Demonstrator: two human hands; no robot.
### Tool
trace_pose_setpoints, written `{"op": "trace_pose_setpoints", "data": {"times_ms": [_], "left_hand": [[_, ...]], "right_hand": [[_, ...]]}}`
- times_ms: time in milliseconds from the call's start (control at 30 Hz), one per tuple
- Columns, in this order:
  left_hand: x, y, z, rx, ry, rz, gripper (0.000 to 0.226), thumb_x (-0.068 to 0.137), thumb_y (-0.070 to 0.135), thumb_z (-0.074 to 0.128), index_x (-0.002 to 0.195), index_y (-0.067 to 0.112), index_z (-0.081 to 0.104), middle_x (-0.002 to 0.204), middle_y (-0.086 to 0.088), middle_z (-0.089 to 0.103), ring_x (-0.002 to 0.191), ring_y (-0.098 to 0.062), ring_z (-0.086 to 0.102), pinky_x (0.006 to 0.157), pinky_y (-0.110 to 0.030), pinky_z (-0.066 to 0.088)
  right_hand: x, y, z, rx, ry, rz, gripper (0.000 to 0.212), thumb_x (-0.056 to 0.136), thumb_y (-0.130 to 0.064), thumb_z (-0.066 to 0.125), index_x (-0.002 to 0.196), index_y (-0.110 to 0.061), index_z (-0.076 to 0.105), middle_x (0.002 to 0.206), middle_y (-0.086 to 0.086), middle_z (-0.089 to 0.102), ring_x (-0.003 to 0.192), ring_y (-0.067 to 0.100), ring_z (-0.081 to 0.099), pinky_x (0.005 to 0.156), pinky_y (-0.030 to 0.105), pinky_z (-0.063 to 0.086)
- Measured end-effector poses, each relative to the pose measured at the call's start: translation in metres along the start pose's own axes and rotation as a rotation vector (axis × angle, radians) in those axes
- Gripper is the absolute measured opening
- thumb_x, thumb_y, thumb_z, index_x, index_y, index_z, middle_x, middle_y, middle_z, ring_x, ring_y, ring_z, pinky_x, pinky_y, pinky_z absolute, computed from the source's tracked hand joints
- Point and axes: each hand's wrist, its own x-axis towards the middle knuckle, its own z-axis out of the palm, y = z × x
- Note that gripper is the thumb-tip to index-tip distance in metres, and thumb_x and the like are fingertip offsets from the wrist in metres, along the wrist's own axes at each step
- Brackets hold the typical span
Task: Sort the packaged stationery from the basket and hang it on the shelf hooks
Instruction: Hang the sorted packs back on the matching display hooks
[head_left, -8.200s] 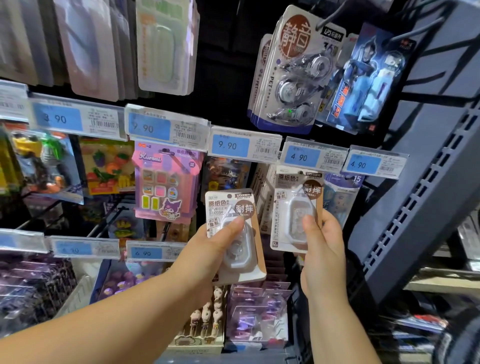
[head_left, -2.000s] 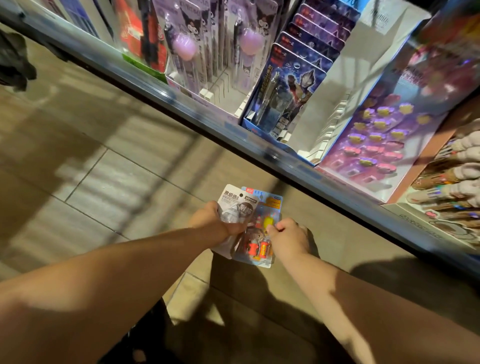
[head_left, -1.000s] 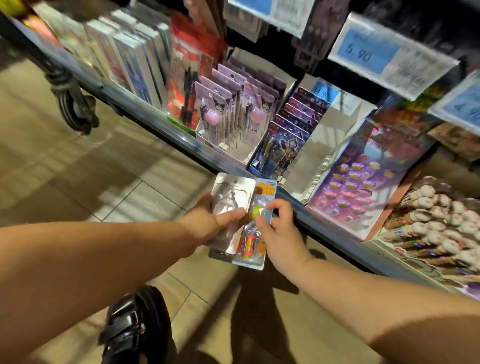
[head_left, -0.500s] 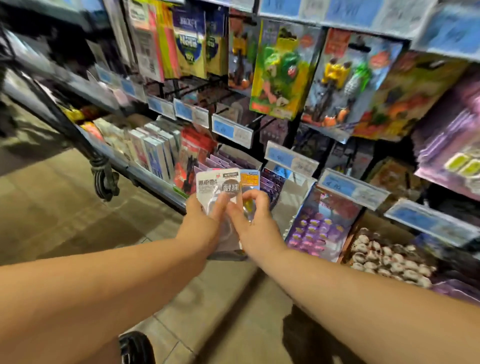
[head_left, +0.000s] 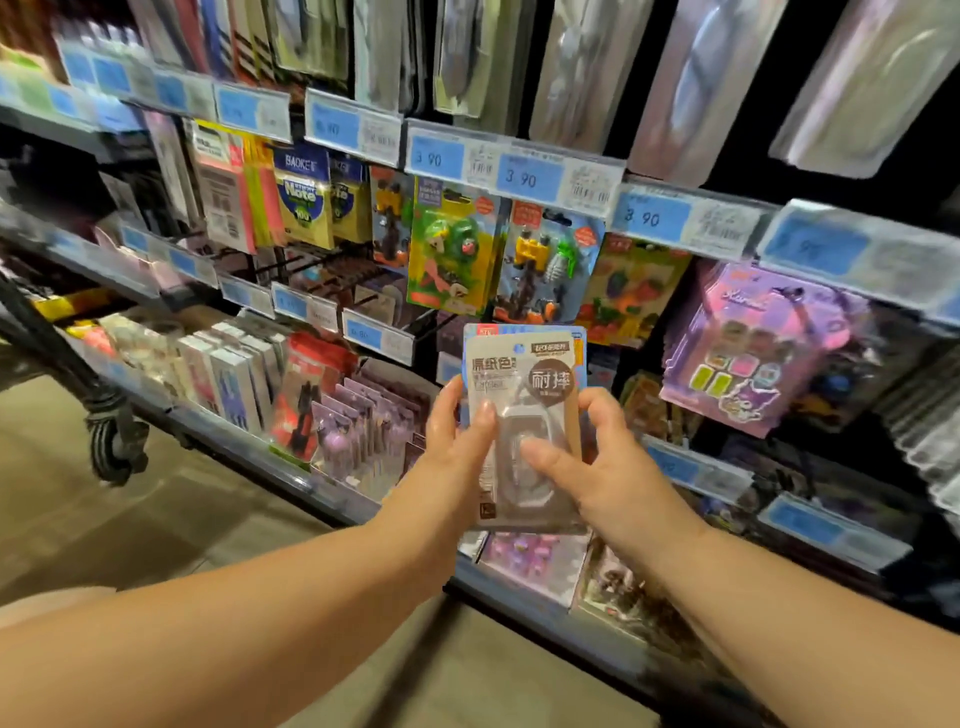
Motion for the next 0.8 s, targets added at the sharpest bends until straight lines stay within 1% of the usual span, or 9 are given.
{"op": "trace_pose_setpoints", "data": {"times_ms": [100, 200, 267, 333, 433, 533, 633, 700, 800], "left_hand": [[-0.004, 0.000, 0.017, -0.020, -0.094, -0.019, 0.057, 0.090, 0.047, 0.062, 0.137, 0.057, 0.031, 0.126, 0.012, 0.066, 0.111, -0.018, 0.066, 0.097, -0.051, 0.051], [-0.009, -0.003, 0.039, -0.025, -0.213, -0.032, 0.050, 0.093, 0.027, 0.063, 0.138, 0.038, 0.043, 0.121, 0.003, 0.069, 0.109, -0.024, 0.067, 0.095, -0.054, 0.051], [-0.011, -0.009, 0.055, -0.022, -0.301, -0.050, 0.046, 0.089, 0.025, 0.067, 0.133, 0.024, 0.052, 0.121, -0.005, 0.069, 0.110, -0.028, 0.067, 0.096, -0.054, 0.051], [-0.011, -0.015, 0.074, -0.037, -0.355, -0.080, 0.050, 0.082, 0.027, 0.066, 0.130, 0.018, 0.056, 0.120, -0.010, 0.069, 0.109, -0.032, 0.067, 0.095, -0.052, 0.052], [-0.009, -0.021, 0.105, -0.066, -0.375, -0.111, 0.045, 0.083, 0.022, 0.073, 0.126, 0.017, 0.059, 0.115, -0.013, 0.071, 0.104, -0.034, 0.069, 0.090, -0.050, 0.054], [-0.009, -0.028, 0.139, -0.086, -0.359, -0.136, 0.034, 0.088, 0.018, 0.066, 0.122, 0.017, 0.060, 0.107, -0.012, 0.073, 0.095, -0.033, 0.072, 0.078, -0.045, 0.058], [-0.012, -0.035, 0.174, -0.087, -0.378, -0.151, 0.029, 0.087, 0.017, 0.067, 0.115, 0.020, 0.063, 0.100, -0.008, 0.075, 0.087, -0.028, 0.074, 0.063, -0.036, 0.058], [-0.012, -0.037, 0.190, -0.071, -0.400, -0.157, 0.028, 0.087, 0.016, 0.069, 0.114, 0.021, 0.064, 0.099, -0.008, 0.076, 0.085, -0.027, 0.074, 0.059, -0.034, 0.057], [-0.009, -0.037, 0.214, -0.017, -0.437, -0.151, 0.029, 0.086, 0.018, 0.072, 0.113, 0.021, 0.063, 0.099, -0.006, 0.076, 0.086, -0.025, 0.074, 0.063, -0.037, 0.059]], "right_hand": [[-0.019, -0.007, -0.027, 0.054, 0.031, -0.002, 0.033, 0.083, -0.023, 0.066, 0.110, -0.023, 0.047, 0.094, -0.017, 0.071, 0.089, 0.006, 0.069, 0.073, 0.022, 0.055], [-0.039, -0.011, -0.055, 0.080, 0.061, 0.017, 0.042, 0.082, -0.030, 0.071, 0.116, -0.024, 0.046, 0.101, -0.015, 0.071, 0.096, 0.008, 0.068, 0.076, 0.024, 0.054], [-0.055, -0.010, -0.074, 0.072, 0.086, 0.013, 0.039, 0.081, -0.028, 0.062, 0.115, -0.023, 0.045, 0.102, -0.016, 0.070, 0.100, 0.007, 0.067, 0.079, 0.025, 0.054], [-0.070, -0.010, -0.093, 0.031, 0.112, 0.015, 0.037, 0.082, -0.032, 0.062, 0.114, -0.024, 0.045, 0.103, -0.017, 0.067, 0.105, 0.008, 0.064, 0.085, 0.030, 0.054], [-0.086, -0.007, -0.114, -0.013, 0.203, 0.029, 0.035, 0.082, -0.037, 0.060, 0.112, -0.026, 0.046, 0.103, -0.016, 0.066, 0.104, 0.012, 0.065, 0.085, 0.035, 0.055], [-0.101, -0.001, -0.136, -0.111, 0.369, 0.033, 0.033, 0.079, -0.046, 0.064, 0.107, -0.035, 0.051, 0.104, -0.009, 0.067, 0.098, 0.014, 0.067, 0.088, 0.046, 0.054], [-0.121, 0.006, -0.157, -0.120, 0.462, 0.017, 0.037, 0.070, -0.051, 0.070, 0.103, -0.046, 0.056, 0.116, -0.005, 0.063, 0.106, 0.011, 0.064, 0.089, 0.043, 0.054], [-0.131, 0.009, -0.167, -0.083, 0.497, 0.009, 0.040, 0.068, -0.048, 0.072, 0.106, -0.048, 0.058, 0.121, -0.006, 0.063, 0.111, 0.011, 0.062, 0.094, 0.042, 0.051], [-0.141, 0.015, -0.186, 0.015, 0.579, -0.002, 0.043, 0.076, -0.033, 0.073, 0.117, -0.035, 0.059, 0.118, -0.005, 0.068, 0.111, 0.014, 0.064, 0.097, 0.045, 0.048]]}}
